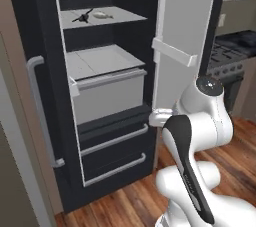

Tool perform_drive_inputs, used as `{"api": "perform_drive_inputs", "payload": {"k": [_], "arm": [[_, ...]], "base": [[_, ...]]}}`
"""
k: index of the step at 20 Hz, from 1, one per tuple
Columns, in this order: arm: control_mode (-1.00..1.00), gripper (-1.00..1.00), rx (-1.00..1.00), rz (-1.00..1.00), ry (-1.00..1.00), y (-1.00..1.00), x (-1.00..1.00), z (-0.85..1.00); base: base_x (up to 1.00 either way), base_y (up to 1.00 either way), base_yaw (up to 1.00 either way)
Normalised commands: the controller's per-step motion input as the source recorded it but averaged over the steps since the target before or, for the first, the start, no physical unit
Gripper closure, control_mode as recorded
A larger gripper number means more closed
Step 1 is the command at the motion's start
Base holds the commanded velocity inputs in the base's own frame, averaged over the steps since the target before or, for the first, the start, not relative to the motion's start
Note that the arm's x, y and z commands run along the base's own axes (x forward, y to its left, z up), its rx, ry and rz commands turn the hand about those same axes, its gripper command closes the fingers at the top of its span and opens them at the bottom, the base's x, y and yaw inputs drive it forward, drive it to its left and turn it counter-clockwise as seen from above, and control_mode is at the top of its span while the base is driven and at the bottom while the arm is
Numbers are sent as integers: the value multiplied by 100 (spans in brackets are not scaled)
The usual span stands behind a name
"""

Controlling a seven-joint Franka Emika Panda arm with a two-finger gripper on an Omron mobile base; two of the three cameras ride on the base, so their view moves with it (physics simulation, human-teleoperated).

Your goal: Gather the onion and garlic from the fridge and place them on a tray on the dining counter. Then gather the fishs from the fridge and place them on the other tray.

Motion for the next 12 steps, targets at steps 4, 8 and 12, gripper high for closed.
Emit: {"api": "perform_drive_inputs", "payload": {"k": [4, 8, 12], "arm": [[100, -100, 0, 0, 0, 0, 0, 0], [100, -100, 0, 0, 0, 0, 0, 0], [100, -100, 0, 0, 0, 0, 0, 0]], "base": [[64, -33, 32], [61, -30, 31], [60, -20, 27]]}}
